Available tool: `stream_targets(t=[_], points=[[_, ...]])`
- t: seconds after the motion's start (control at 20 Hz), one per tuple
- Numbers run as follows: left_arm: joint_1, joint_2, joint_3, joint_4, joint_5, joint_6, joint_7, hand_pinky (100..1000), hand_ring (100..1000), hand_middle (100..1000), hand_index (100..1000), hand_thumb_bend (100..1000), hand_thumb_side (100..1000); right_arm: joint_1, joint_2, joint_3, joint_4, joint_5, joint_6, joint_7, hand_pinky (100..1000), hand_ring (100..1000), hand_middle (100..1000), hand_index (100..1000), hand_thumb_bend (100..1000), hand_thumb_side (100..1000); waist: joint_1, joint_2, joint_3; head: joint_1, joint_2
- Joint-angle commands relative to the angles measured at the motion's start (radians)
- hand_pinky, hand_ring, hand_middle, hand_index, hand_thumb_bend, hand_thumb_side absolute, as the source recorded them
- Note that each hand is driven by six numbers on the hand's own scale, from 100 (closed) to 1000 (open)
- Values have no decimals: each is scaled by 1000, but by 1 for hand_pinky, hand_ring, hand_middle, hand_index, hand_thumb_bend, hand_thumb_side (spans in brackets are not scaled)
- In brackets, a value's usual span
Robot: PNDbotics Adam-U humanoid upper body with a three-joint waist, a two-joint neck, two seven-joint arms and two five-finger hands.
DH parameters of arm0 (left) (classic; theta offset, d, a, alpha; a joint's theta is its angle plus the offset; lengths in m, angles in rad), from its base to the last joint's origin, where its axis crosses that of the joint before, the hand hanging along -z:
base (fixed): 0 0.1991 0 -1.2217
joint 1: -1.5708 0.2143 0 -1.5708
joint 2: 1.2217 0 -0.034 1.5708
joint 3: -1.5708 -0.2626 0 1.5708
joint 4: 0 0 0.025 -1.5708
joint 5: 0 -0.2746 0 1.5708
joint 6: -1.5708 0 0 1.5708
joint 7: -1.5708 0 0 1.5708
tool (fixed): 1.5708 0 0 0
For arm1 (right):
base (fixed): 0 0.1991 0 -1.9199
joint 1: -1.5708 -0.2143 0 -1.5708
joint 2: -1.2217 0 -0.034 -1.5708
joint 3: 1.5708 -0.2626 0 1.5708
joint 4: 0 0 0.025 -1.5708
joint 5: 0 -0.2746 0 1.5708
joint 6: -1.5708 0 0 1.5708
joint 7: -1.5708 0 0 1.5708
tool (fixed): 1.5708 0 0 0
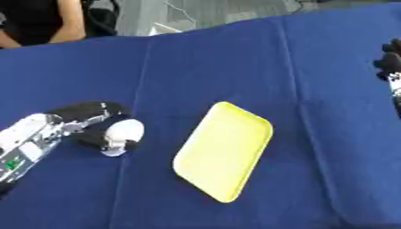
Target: Pick up objects on the table and place them in the box.
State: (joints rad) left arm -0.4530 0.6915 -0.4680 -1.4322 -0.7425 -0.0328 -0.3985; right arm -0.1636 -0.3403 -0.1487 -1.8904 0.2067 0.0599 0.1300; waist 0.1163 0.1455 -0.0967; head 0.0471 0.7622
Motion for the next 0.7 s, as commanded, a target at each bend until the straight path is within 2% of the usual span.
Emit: stream_targets(t=[0.05,0.4,0.7], points=[[-8,29,14,-4,-19,-14,-13,984,944,890,986,740,1000,-9,-17,-5,-14,1,-1,0,866,867,931,1000,360,932,-5,-11,0,3,-3],[-7,40,13,-22,-6,-18,-26,982,940,886,973,712,1000,-9,-18,-5,-13,1,-1,0,867,868,931,1000,359,933,-4,-11,0,3,-4],[6,78,13,-71,11,-18,-46,974,925,862,934,691,1000,-8,-19,-4,-13,2,-1,1,867,868,931,1000,359,933,-2,-13,0,1,-5]])
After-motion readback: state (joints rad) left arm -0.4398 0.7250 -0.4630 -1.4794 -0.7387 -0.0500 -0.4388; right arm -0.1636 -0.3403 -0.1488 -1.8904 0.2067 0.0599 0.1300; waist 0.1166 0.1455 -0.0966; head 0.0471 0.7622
